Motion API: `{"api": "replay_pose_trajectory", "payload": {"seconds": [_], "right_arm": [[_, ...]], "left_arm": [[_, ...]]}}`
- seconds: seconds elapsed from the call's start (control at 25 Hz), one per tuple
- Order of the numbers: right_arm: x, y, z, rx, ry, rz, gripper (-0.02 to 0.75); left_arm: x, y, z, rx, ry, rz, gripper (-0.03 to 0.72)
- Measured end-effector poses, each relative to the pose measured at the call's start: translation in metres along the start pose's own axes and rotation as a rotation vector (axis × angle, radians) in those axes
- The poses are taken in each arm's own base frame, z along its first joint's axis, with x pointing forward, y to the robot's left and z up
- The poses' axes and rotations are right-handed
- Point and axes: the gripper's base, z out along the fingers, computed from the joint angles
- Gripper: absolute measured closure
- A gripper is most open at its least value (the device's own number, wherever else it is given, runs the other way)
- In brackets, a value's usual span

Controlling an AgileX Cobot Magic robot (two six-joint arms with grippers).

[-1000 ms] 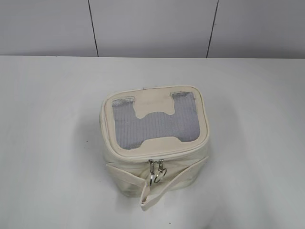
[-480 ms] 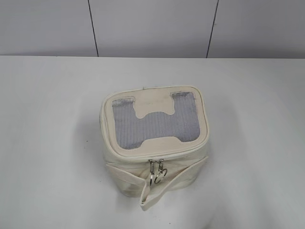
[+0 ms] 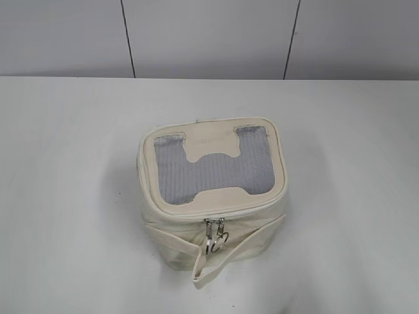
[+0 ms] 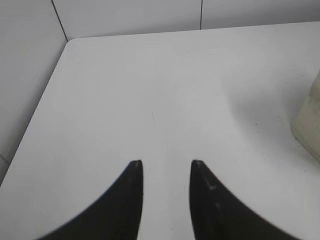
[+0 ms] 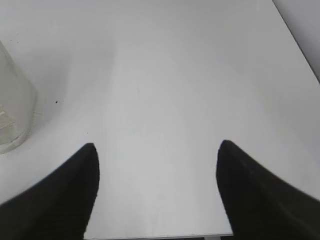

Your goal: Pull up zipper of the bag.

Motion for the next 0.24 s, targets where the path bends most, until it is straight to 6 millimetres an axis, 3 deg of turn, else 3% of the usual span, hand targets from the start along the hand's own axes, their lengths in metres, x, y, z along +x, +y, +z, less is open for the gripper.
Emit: {"api": "replay_pose_trajectory", "payload": {"seconds": [0.24], "right_arm": [[0.0,0.0,0.0,0.0,0.0,0.0,0.169]], "left_arm": [[0.0,-0.0005,0.0,0.005,0.0,-0.003,0.445]]}}
